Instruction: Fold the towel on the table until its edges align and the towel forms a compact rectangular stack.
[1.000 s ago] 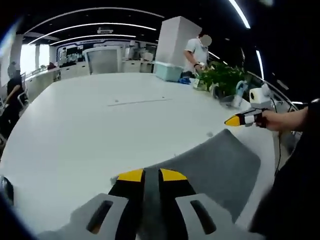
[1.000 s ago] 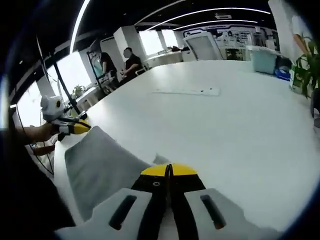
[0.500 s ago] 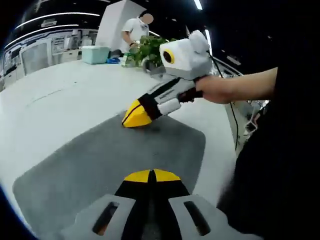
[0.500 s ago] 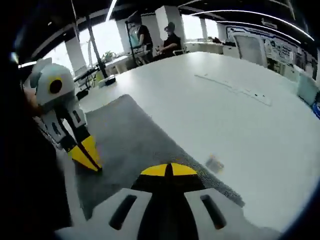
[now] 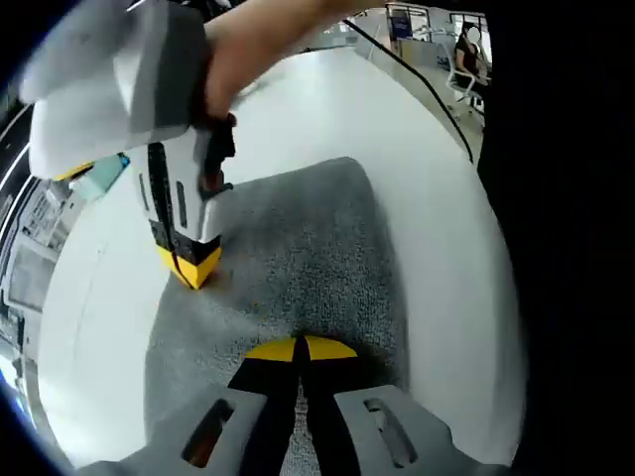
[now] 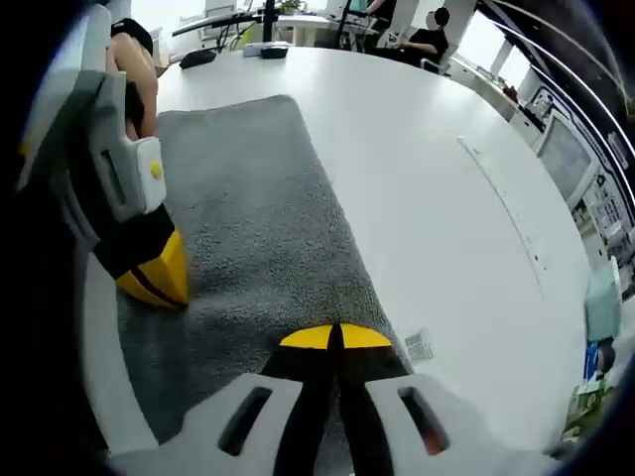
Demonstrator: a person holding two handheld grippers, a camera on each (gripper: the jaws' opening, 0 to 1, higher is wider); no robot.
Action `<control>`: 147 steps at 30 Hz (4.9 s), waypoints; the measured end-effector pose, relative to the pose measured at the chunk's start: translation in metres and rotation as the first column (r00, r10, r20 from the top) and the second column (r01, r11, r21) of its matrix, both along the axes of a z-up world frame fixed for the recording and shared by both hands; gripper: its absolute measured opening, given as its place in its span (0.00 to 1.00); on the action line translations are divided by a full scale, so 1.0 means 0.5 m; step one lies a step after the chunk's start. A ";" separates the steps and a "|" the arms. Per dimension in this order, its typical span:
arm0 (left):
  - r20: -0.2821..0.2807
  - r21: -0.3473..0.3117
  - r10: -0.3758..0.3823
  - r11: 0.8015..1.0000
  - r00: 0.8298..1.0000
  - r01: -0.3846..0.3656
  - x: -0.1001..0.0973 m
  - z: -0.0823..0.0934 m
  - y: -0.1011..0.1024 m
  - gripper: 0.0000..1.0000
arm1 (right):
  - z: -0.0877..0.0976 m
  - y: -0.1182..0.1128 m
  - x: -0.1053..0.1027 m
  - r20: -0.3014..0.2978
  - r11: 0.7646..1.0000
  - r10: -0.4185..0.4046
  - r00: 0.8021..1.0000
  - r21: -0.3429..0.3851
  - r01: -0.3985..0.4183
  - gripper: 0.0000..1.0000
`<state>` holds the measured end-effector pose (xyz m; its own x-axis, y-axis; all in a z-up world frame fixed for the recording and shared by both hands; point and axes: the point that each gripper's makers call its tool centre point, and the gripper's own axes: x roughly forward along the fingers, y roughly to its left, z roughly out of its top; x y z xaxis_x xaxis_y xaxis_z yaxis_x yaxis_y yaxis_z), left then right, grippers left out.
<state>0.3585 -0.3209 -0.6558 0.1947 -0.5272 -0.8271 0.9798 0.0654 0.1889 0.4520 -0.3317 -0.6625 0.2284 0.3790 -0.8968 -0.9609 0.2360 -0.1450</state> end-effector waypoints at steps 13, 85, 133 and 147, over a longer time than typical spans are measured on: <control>0.039 0.134 -0.094 0.987 0.995 0.088 -0.008 -0.005 0.000 0.01 | -0.008 -0.001 0.002 -0.217 0.958 0.014 0.976 -0.276 -0.075 0.00; 0.027 0.281 0.352 0.896 0.936 -0.345 -0.053 -0.005 0.042 0.01 | -0.011 -0.094 -0.124 -0.142 0.942 -0.044 0.989 -0.336 -0.006 0.00; -0.022 0.250 0.411 0.885 0.911 -0.393 -0.054 -0.007 0.031 0.01 | -0.003 -0.139 -0.260 -0.266 0.975 -0.188 0.945 -0.166 0.147 0.00; -0.048 0.224 0.425 0.887 0.904 -0.404 -0.055 -0.010 0.033 0.01 | 0.004 -0.128 -0.303 -0.239 0.978 -0.186 0.953 -0.134 0.157 0.00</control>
